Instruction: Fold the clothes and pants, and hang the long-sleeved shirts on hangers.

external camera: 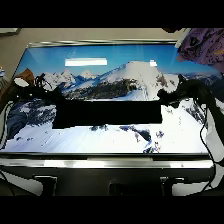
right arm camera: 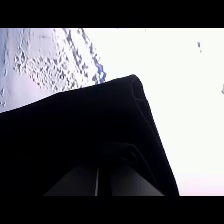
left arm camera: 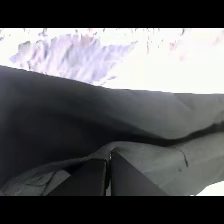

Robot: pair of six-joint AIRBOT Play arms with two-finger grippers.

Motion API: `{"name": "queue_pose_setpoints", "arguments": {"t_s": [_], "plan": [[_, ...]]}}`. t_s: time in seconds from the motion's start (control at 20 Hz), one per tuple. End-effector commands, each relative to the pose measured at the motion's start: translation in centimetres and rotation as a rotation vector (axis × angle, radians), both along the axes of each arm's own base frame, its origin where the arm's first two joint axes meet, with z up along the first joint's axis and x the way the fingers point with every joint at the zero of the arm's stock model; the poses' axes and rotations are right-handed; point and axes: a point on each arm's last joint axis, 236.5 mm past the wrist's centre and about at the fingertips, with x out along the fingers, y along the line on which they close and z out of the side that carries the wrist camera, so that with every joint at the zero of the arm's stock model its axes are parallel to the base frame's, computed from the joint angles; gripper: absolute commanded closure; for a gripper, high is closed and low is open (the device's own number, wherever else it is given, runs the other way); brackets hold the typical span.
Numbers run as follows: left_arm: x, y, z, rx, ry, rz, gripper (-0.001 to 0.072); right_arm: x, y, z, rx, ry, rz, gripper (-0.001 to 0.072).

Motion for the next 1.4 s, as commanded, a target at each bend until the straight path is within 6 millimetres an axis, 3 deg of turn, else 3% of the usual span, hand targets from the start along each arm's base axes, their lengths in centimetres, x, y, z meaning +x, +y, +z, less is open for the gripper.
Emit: {"name": "queue_pose_setpoints", "arguments": {"t_s": [0.0, 0.15, 0.2, 0.25, 0.3, 0.4, 0.45, 0.5, 0.6, 0.7, 0.8, 1.1, 1.2, 1.25, 1.35], "plan": [[0.3, 0.1, -1.8, -0.003, 0.027, 0.008, 0.0693, 0.3, 0.0, -1.8, 0.011, 0.027, -0.021, 0.0681], [0.4, 0.0, -3.3, -0.018, 0.058, 0.03, 0.0684, 0.1, 0.8, -3.6, 0.057, 0.069, -0.033, 0.0667], [0.5, -0.3, -3.3, -0.033, 0.06, 0.036, 0.0609, 0.0, 1.2, -3.9, 0.079, 0.084, -0.036, 0.0559], [0.7, -0.4, -3.0, -0.046, 0.055, 0.042, 0.0443, -0.3, 1.7, -3.7, 0.098, 0.097, -0.033, 0.0421], [0.9, -0.3, -2.4, -0.051, 0.049, 0.044, 0.0329, -0.7, 1.6, -3.0, 0.108, 0.112, -0.016, 0.0326], [1.3, 0.3, -0.7, -0.057, 0.035, 0.045, 0.0308, -1.3, 0.2, -0.6, 0.123, 0.135, 0.039, 0.0222], [1.3, 0.7, 0.4, -0.062, 0.028, 0.037, 0.0308, -1.6, -1.3, 0.6, 0.131, 0.138, 0.047, 0.021], [1.2, 1.1, 1.3, -0.065, 0.022, 0.031, 0.0308, -2.1, -3.1, 1.1, 0.138, 0.147, 0.038, 0.0166], [1.3, 2.0, 2.9, -0.063, -0.002, 0.036, 0.0308, -3.3, -5.8, 0.5, 0.164, 0.184, 0.002, 0.0154], [1.4, 2.7, 3.8, -0.049, -0.025, 0.046, 0.0308, -3.9, -6.1, -0.4, 0.207, 0.178, 0.042, 0.0141], [1.5, 2.9, 4.4, -0.043, -0.039, 0.05, 0.0308, -4.5, -4.5, -1.3, 0.26, 0.19, 0.107, 0.0098], [1.5, 2.8, 4.8, -0.043, -0.047, 0.048, 0.0293, -3.7, 0.0, -5.4, 0.283, 0.224, 0.15, 0.0111], [1.5, 2.6, 4.8, -0.044, -0.047, 0.044, 0.0293, -3.1, 1.7, -6.3, 0.256, 0.219, 0.167, 0.0178], [1.5, 2.2, 4.9, -0.046, -0.048, 0.039, 0.0293, -2.7, 2.6, -6.4, 0.248, 0.216, 0.156, 0.0249], [1.4, 1.3, 4.9, -0.047, -0.048, 0.019, 0.0294, -2.5, 3.4, -5.8, 0.241, 0.199, 0.171, 0.0663]]}}
